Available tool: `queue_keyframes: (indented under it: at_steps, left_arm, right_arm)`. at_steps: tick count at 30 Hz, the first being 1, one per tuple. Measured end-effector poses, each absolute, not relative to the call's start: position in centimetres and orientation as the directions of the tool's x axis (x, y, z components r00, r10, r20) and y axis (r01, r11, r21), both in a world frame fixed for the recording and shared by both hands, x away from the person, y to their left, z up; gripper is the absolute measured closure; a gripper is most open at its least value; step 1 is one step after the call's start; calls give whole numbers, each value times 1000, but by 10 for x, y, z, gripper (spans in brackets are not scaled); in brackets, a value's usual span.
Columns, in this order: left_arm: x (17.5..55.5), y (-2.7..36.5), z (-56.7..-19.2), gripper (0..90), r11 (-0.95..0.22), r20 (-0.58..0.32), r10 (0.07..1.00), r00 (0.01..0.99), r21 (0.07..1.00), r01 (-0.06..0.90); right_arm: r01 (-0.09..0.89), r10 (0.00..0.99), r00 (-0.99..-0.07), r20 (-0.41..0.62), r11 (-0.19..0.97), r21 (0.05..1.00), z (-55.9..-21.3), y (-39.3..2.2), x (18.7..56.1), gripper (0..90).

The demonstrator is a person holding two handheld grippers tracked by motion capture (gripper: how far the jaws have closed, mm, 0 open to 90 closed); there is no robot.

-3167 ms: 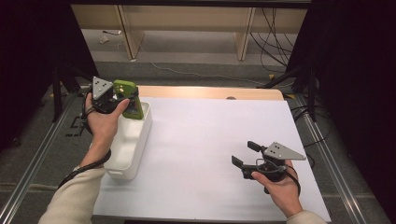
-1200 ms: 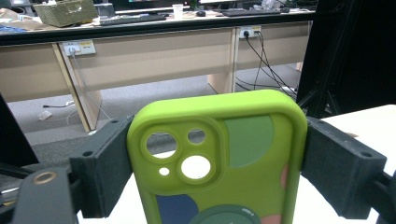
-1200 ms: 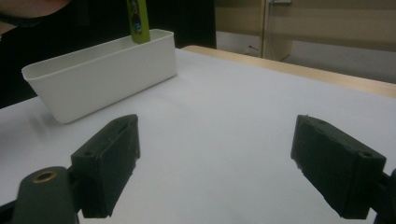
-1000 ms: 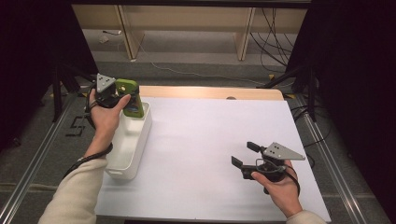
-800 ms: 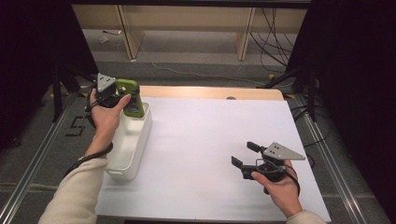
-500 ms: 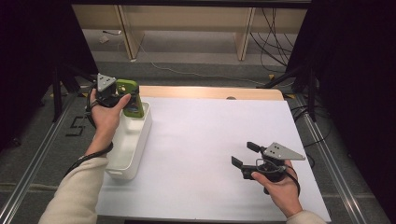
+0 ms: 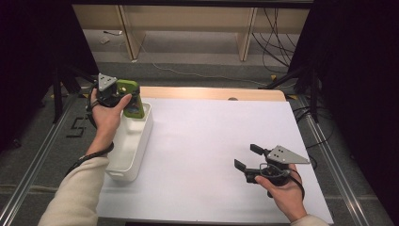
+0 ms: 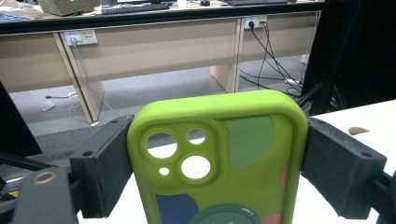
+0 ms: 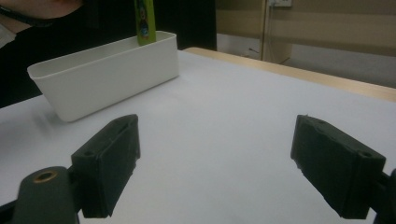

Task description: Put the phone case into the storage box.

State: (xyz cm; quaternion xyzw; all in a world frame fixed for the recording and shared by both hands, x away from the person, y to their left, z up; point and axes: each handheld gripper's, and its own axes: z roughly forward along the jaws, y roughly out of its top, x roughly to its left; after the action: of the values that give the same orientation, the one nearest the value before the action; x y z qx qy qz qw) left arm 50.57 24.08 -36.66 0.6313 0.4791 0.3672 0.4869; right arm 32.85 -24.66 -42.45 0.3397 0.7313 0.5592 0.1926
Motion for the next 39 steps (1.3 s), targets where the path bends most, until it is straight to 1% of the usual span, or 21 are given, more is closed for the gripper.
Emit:
queue_keyframes:
  at_steps: [39]
  left_arm:
    - [523, 236, -387, 147, -98, 3, 961, 278, 939, 329]
  right_arm:
    - [287, 711, -695, 103, 144, 947, -426, -249, 324, 165]
